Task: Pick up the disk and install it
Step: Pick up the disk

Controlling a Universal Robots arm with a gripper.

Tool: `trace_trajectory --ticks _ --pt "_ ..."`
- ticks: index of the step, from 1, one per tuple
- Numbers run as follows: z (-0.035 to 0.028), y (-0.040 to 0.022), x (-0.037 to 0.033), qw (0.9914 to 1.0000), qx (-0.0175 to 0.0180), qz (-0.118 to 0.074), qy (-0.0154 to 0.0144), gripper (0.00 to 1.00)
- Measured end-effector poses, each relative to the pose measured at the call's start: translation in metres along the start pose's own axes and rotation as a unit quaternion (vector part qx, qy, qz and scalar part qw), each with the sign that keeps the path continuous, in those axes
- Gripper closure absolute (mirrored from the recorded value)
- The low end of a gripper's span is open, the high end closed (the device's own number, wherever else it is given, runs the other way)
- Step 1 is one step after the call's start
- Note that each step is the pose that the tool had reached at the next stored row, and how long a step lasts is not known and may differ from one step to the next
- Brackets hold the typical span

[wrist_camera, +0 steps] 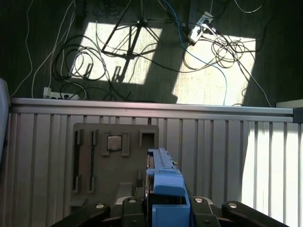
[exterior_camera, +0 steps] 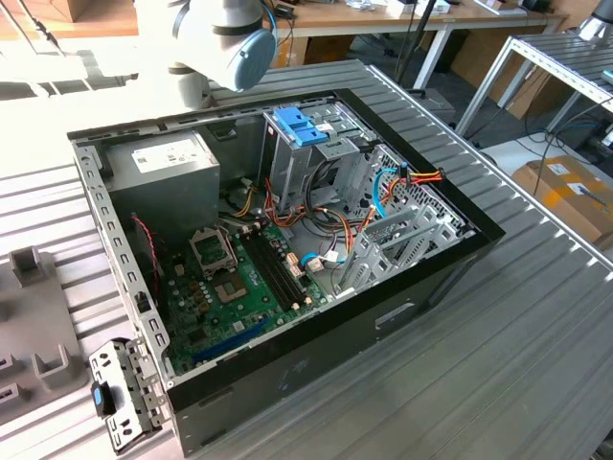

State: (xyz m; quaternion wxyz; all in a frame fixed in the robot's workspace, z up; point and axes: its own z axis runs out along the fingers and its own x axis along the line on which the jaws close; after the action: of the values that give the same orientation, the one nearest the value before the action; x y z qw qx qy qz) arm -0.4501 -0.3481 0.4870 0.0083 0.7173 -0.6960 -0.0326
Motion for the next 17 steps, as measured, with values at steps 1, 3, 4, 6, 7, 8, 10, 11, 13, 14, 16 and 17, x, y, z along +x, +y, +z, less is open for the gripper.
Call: trace_trajectory --ticks 1,3,4,6,7,8,10,11,13,14,16,17 --pt "0.0000 -0.0010 0.0000 1.00000 0.0000 0.000 0.0000 0.63" --pt "-0.0002 -0.0028 0.0001 1.00000 0.0000 0.000 0.0000 0.63" --pt "-0.0002 -0.0033 0.0001 1.00000 0.0000 0.000 0.0000 0.63" --pt "-0.0003 -0.0051 0.0001 1.00000 0.0000 0.000 0.0000 0.63" --pt "-0.0004 -0.0059 0.0001 1.00000 0.0000 0.000 0.0000 0.63" --pt "-0.0004 -0.0066 0.0002 1.00000 0.0000 0.000 0.0000 0.63" --pt "-0.0006 -0.0092 0.0002 1.00000 0.0000 0.000 0.0000 0.63" --pt "-0.0005 -0.0101 0.0003 1.00000 0.0000 0.000 0.0000 0.63" --pt "-0.0007 -0.0124 0.0003 1.00000 0.0000 0.000 0.0000 0.63" --pt "-0.0007 -0.0129 0.0004 1.00000 0.0000 0.000 0.0000 0.63" --pt "-0.0008 -0.0142 0.0004 1.00000 0.0000 0.000 0.0000 0.63" --pt "-0.0009 -0.0147 0.0004 1.00000 0.0000 0.000 0.0000 0.63"
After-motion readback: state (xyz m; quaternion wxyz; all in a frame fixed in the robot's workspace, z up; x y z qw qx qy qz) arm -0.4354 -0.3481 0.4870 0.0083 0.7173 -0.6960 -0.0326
